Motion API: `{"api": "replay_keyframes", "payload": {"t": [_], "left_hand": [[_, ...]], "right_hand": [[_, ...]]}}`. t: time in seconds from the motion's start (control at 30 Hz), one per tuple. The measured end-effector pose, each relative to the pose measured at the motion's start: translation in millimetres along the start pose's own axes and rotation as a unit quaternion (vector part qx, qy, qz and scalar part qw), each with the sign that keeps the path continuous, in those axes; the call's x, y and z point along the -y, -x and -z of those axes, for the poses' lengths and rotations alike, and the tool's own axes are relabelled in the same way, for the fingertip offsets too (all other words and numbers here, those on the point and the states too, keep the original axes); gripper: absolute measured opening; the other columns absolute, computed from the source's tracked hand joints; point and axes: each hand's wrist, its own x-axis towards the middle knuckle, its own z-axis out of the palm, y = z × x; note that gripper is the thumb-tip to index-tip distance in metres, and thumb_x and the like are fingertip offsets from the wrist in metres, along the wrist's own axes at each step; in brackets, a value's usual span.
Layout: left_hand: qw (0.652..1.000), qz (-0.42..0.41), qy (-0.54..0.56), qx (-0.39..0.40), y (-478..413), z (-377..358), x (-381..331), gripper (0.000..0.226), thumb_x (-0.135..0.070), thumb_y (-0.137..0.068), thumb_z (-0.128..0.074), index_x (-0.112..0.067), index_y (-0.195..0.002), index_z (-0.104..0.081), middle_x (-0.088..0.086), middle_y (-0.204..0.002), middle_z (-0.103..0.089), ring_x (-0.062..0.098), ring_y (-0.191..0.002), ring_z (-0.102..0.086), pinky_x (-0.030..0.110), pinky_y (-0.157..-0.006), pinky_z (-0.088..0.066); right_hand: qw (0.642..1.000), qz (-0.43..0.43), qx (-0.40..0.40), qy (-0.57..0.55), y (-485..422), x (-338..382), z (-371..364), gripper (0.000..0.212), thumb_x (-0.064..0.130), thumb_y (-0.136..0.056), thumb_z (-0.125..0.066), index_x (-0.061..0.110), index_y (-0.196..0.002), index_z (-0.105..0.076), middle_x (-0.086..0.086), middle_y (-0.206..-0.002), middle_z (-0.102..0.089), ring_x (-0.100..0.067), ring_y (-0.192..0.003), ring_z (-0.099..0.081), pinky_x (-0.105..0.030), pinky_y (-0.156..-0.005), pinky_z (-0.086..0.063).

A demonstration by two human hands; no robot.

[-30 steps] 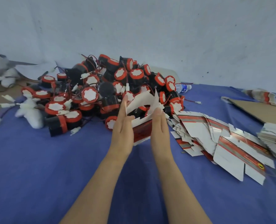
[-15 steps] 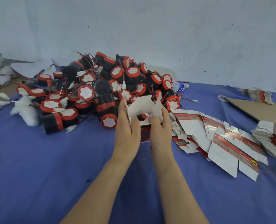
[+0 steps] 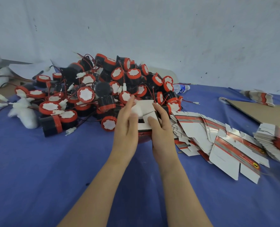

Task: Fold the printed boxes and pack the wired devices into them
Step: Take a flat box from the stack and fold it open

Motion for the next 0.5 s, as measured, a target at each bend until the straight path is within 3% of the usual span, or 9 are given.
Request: {"api": "replay_keyframes", "payload": {"t": [0.1,0.2,0.27,0.33,0.37,0.43,0.5], "left_hand": [[1.000,0.021,0.003,-0.014,-1,1,2,0.066,0.003,-0.096,-0.037,-0.043,-0.140,-0.021,-0.022,-0.123,-0.048,-0.018,-0.103,-0.051,0.004,-0.079,-0.044],[0.999,0.027,-0.012,-0.023,-3,4,2,0.055,0.004,-0.094,-0.034,-0.037,-0.129,-0.044,-0.017,-0.122,-0.053,-0.008,-0.108,-0.051,0.012,-0.089,-0.046],[0.999,0.025,-0.027,-0.035,-4,9,3,0.048,0.002,-0.095,-0.035,-0.031,-0.122,-0.055,-0.013,-0.125,-0.056,0.001,-0.114,-0.052,0.016,-0.094,-0.046],[0.998,0.010,-0.029,-0.051,-3,13,2,0.044,-0.002,-0.095,-0.035,-0.032,-0.117,-0.059,-0.016,-0.118,-0.061,0.002,-0.112,-0.055,0.014,-0.089,-0.047],[0.998,0.001,-0.021,-0.062,-3,14,0,0.041,-0.008,-0.095,-0.035,-0.034,-0.115,-0.058,-0.018,-0.112,-0.064,0.001,-0.107,-0.058,0.013,-0.084,-0.048],[0.995,-0.011,0.002,-0.102,-5,16,-2,0.034,-0.027,-0.093,-0.031,-0.039,-0.114,-0.056,-0.015,-0.100,-0.068,0.003,-0.092,-0.063,0.016,-0.073,-0.050],[0.989,-0.036,0.004,-0.143,-6,19,-3,0.032,-0.043,-0.092,-0.027,-0.044,-0.112,-0.052,-0.011,-0.093,-0.070,0.007,-0.083,-0.065,0.022,-0.068,-0.052]], "right_hand": [[0.999,0.034,0.003,0.032,1,2,0,0.044,-0.001,-0.094,-0.045,0.039,-0.101,-0.061,0.009,-0.112,-0.066,-0.013,-0.108,-0.060,-0.033,-0.091,-0.051],[0.996,0.035,0.059,0.053,3,6,3,0.029,0.003,-0.093,-0.048,0.027,-0.104,-0.061,0.007,-0.106,-0.065,-0.013,-0.103,-0.059,-0.037,-0.093,-0.049],[0.993,0.009,0.104,0.050,5,10,5,0.016,0.028,-0.090,-0.057,0.020,-0.104,-0.060,0.003,-0.106,-0.064,-0.016,-0.102,-0.058,-0.042,-0.095,-0.046],[0.990,-0.030,0.129,0.041,7,13,7,0.045,0.058,-0.080,-0.059,0.018,-0.102,-0.059,-0.009,-0.108,-0.060,-0.028,-0.100,-0.055,-0.048,-0.094,-0.044],[0.989,-0.043,0.139,0.033,7,16,7,0.050,0.063,-0.076,-0.060,0.019,-0.099,-0.060,-0.014,-0.109,-0.059,-0.035,-0.101,-0.054,-0.051,-0.092,-0.045],[0.984,-0.058,0.162,0.043,8,17,6,0.034,0.054,-0.075,-0.065,0.025,-0.093,-0.059,-0.011,-0.102,-0.061,-0.033,-0.093,-0.057,-0.047,-0.081,-0.048],[0.978,-0.055,0.189,0.076,6,16,8,0.017,0.032,-0.081,-0.069,0.031,-0.094,-0.057,-0.001,-0.099,-0.062,-0.022,-0.089,-0.060,-0.039,-0.074,-0.051]]}}
